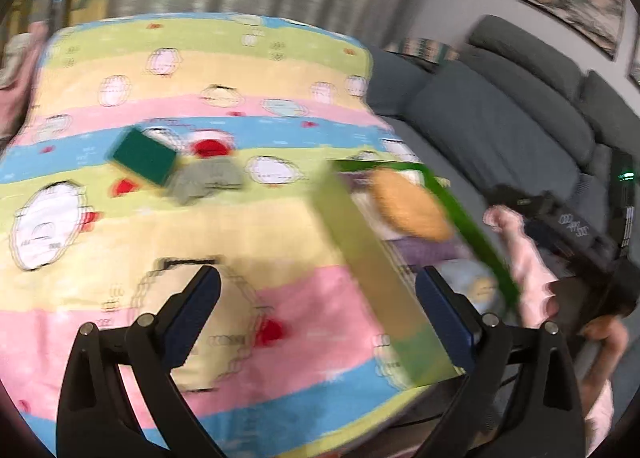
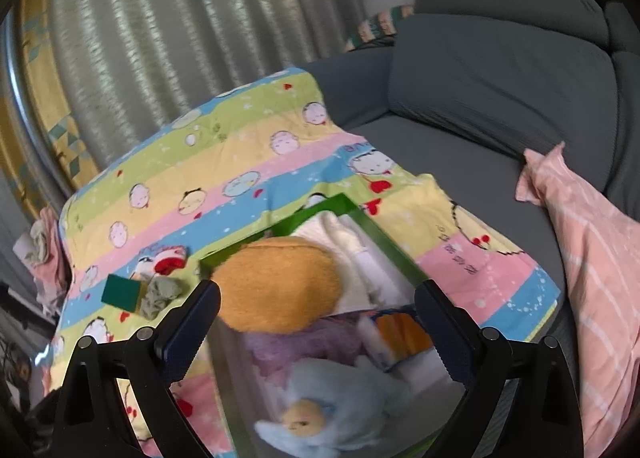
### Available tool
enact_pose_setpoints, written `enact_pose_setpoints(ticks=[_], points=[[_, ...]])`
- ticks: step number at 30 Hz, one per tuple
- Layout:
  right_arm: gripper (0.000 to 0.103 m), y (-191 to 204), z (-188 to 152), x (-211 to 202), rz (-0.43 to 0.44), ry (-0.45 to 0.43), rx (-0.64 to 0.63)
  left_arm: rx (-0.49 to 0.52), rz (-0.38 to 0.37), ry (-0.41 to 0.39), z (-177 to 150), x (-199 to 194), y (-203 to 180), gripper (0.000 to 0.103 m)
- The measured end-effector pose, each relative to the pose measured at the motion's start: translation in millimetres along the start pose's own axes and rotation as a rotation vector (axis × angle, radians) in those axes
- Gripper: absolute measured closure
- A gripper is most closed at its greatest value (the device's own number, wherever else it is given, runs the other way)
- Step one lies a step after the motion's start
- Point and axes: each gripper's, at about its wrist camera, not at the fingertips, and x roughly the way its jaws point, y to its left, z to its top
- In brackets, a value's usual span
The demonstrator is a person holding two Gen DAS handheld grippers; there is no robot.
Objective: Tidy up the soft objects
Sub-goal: 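Move the right gripper back to the bed and grasp the green-yellow sponge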
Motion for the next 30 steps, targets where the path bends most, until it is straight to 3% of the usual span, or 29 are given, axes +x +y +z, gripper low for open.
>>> enact_pose_setpoints(ticks=[6, 9, 13, 16, 18, 21, 24, 27, 30], points=[[0.005, 43.1, -7.0, -0.6, 0.044, -0.01, -0.08, -0.11, 0.185, -0.083, -16.1, -21.1, 84.3, 0.005], [0.005, 72.4, -13.8, 6.3, 0.107, 0.015, -0.108, -0.202, 0.269, -0.113, -27.0, -24.5, 127.5, 0.005], [0.005, 110.5, -25.2, 24.5, 0.238, 0.089, -0.124, -0.31, 0.391, -0.087, -32.0, -26.9, 173.1, 0.006], [0.005, 140.4, -31.8, 50.4, 0.349, 0.184, -0.083, -0.408, 0.364, -0.105, -32.6, -36.6, 195.7, 0.005], [0.005, 164.3, -34.3, 72.7, 0.365, 0.25, -0.078, -0.454, 0.346, -0.116, -35.4, -44.5, 205.7, 0.005], [0.005, 207.6, -38.8, 101.2, 0.297, 0.301, -0.12, -0.468, 0.401, -0.114, -34.4, -50.2, 213.6, 0.005], [0.005, 248.1, -40.8, 126.2, 0.352, 0.343, -0.159, -0.458, 0.459, -0.111, -32.5, -55.9, 220.7, 0.005], [0.005, 284.0, -41.4, 160.9, 0.353, 0.4, -0.125, -0.505, 0.451, -0.121, -36.5, -63.2, 234.7, 0.005], [0.005, 310.9, -42.4, 196.2, 0.285, 0.412, -0.138, -0.559, 0.413, -0.115, -39.8, -67.1, 248.9, 0.005]])
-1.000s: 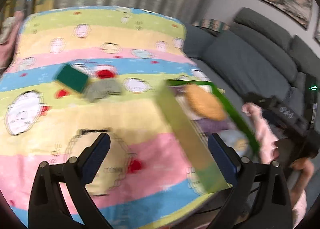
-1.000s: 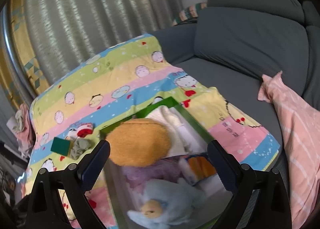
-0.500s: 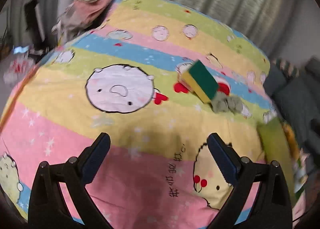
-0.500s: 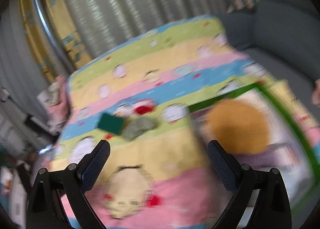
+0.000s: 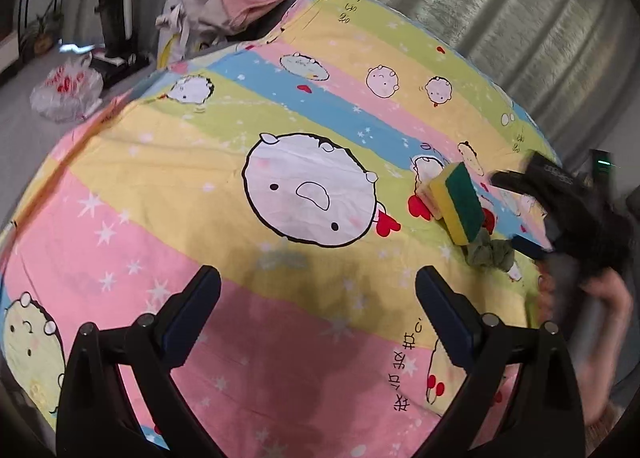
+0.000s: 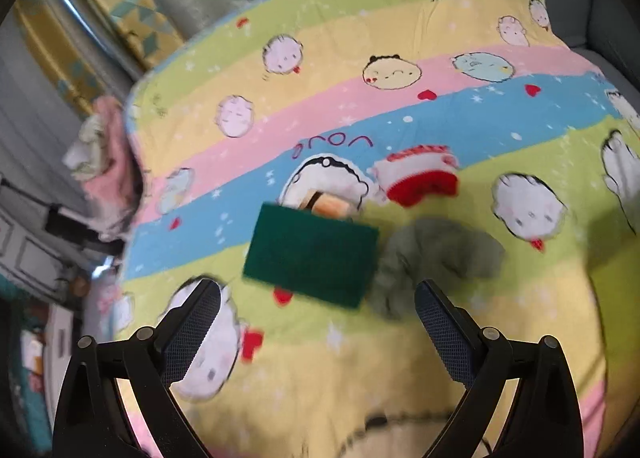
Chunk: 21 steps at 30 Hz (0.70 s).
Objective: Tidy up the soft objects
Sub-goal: 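Move the right gripper back to the bed and grasp the green-yellow sponge, then lift the green-yellow sponge with the right gripper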
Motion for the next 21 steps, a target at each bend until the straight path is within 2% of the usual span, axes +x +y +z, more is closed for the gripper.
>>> enact_pose_setpoints(ticks=[3, 9, 11, 12, 17, 19, 21], points=[[0.005, 0.0, 11.6, 33.7, 0.019, 0.054, 0.07, -0.015, -0.015, 0.001, 4.2, -2.4, 5.1, 0.006], [0.005, 11.3, 16.1, 69.9, -0.051, 0.093, 0.022, 0.012, -0.005, 0.004, 7.4, -0.7, 2.6, 0.006], [0.006, 7.6, 11.5, 76.9, -0.056, 0.106, 0.042, 0.017, -0.016, 0.013, 7.4, 0.1, 2.4, 0.006], [0.01, 5.7, 10.1, 76.1, -0.043, 0.1, 0.054, 0.012, -0.021, 0.01, 7.4, -0.9, 3.2, 0.005], [0.011, 4.7, -1.3, 39.0, 0.015, 0.088, 0.022, -0.007, -0.009, 0.002, 7.5, -4.2, 8.1, 0.005], [0.011, 12.4, -10.2, 21.6, 0.061, 0.156, -0.039, -0.008, -0.004, 0.004, 7.3, -4.4, 8.4, 0.005], [0.011, 21.2, -29.8, 3.1, 0.141, 0.263, -0.138, -0.009, -0.006, 0.004, 6.7, -4.3, 7.3, 0.005]])
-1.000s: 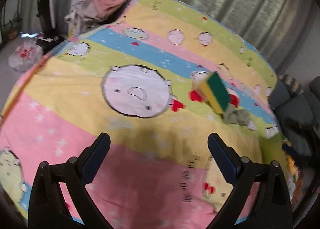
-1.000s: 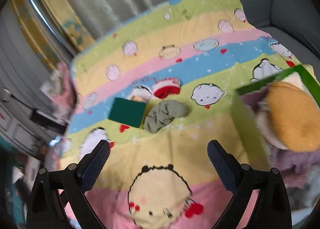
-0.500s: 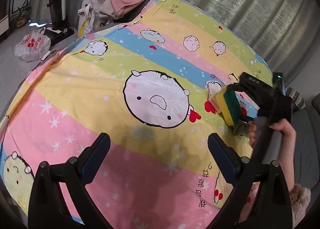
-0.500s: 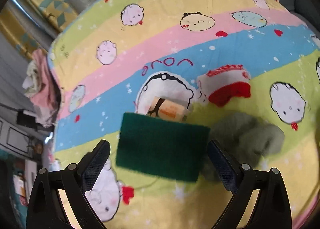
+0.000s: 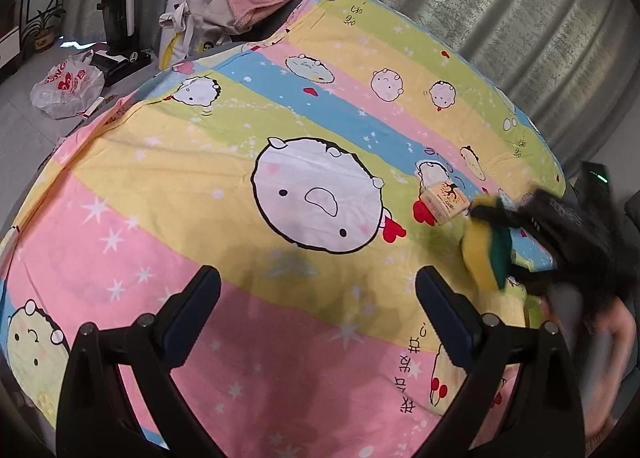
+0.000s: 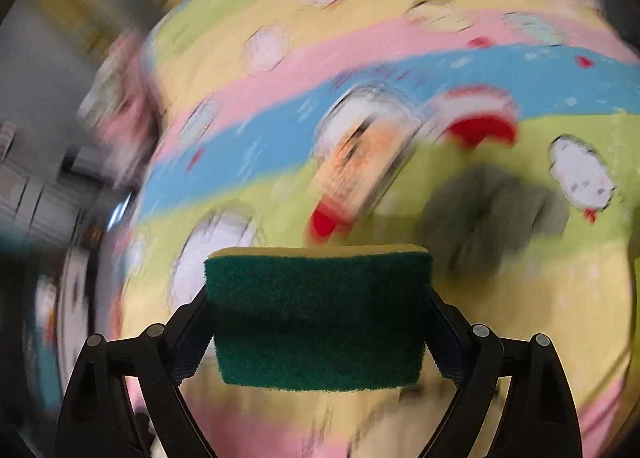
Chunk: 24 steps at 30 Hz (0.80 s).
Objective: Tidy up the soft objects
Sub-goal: 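Lift the green-yellow sponge with the right gripper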
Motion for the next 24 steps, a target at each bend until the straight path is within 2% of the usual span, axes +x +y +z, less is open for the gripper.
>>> enact_pose_setpoints(ticks=[2, 6, 10, 14, 19, 24], points=[[0.011, 5.4, -22.7, -10.4, 0.016, 0.026, -0.046, 0.008, -0.001, 0.005, -1.5, 0.5, -2.4, 0.005], [0.01, 6.5, -72.8, -19.1, -0.096, 0.038, -0.139, 0.042, 0.006, 0.013, -7.4, 0.5, -9.8, 0.005], [0.009, -6.3, -94.1, -15.8, -0.114, 0.069, -0.127, 0.067, 0.006, 0.026, -14.4, 2.0, -17.9, 0.005], [0.008, -16.4, -104.5, -21.3, -0.149, 0.019, -0.129, 0.098, 0.011, 0.044, -24.0, 5.0, -28.8, 0.005], [0.005, -36.6, -108.4, -25.0, -0.059, 0.025, -0.076, 0.112, -0.036, 0.109, -35.1, 13.6, -39.2, 0.005], [0.004, -47.7, -106.5, -39.4, -0.009, -0.036, -0.014, 0.13, -0.084, 0.152, -43.3, 18.6, -51.5, 0.005]])
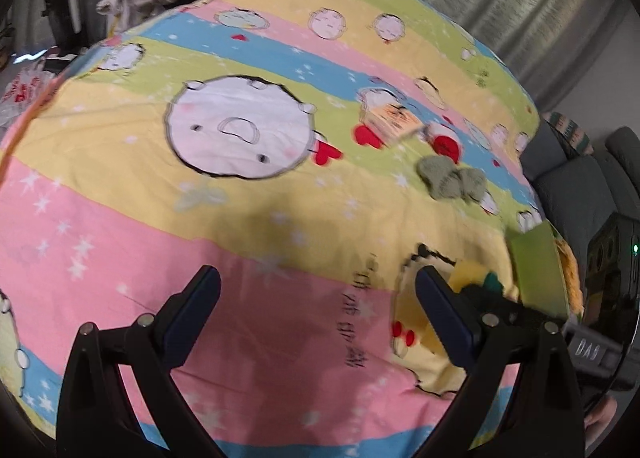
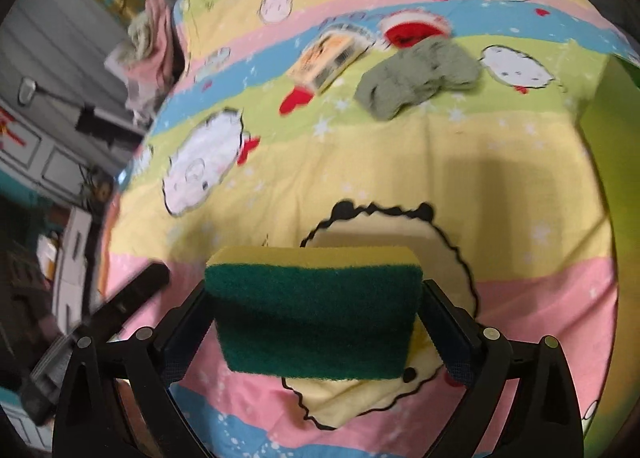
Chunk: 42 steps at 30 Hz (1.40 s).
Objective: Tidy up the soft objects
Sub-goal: 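Lift the green-yellow sponge with the right gripper, then carry the sponge with the right gripper toward the green-rimmed box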
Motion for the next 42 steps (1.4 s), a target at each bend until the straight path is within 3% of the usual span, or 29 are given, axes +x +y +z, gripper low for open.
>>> enact_pose_setpoints(ticks=[3, 8, 15, 20, 23, 25, 27, 29, 33, 35, 38, 42], points=[[0.005, -4.5, 0.3, -9.9, 0.01, -0.031, 0.008, 0.026, -0.066, 0.031, -5.3, 4.4, -12.7, 0.007], [0.006, -16.0, 1.5, -20.4, 0.047, -0.089, 0.051, 0.07, -0.114, 0.07, -13.6, 14.9, -31.5, 0.01], [0.007, -19.7, 5.1, -13.3, 0.115, -0.067, 0.03, 0.047, -0.14, 0.051, -12.5, 12.4, -33.7, 0.012], [0.006, -16.4, 6.1, -11.4, 0.103, -0.071, 0.029, 0.015, -0.189, 0.06, -10.3, 8.9, -27.4, 0.012], [0.006, -14.2, 5.7, -12.6, 0.095, -0.083, 0.022, 0.061, -0.254, 0.07, -12.9, 5.7, -37.0, 0.012], [0.006, -16.3, 5.6, -12.1, 0.121, -0.087, 0.045, 0.099, -0.253, 0.075, -16.1, 9.2, -45.7, 0.012], [0.006, -19.4, 5.3, -9.4, 0.135, -0.08, 0.07, 0.107, -0.241, 0.091, -18.4, 16.6, -49.0, 0.018], [0.006, -23.2, 4.7, -4.4, 0.116, -0.062, 0.092, 0.103, -0.252, 0.124, -20.7, 27.0, -51.8, 0.03], [0.03, -30.3, 4.1, 6.6, 0.134, -0.031, 0.127, 0.104, -0.263, 0.168, -22.4, 45.1, -57.7, 0.052], [0.032, -32.6, 4.0, 12.1, 0.124, -0.022, 0.137, 0.116, -0.232, 0.163, -22.9, 48.2, -59.3, 0.063], [0.036, -35.4, 3.4, 14.2, 0.125, -0.017, 0.154, 0.136, -0.216, 0.151, -23.1, 46.3, -61.2, 0.064], [0.036, -29.8, 4.3, -15.1, 0.079, -0.087, 0.108, 0.185, -0.281, 0.099, -23.1, 24.2, -76.8, 0.064]])
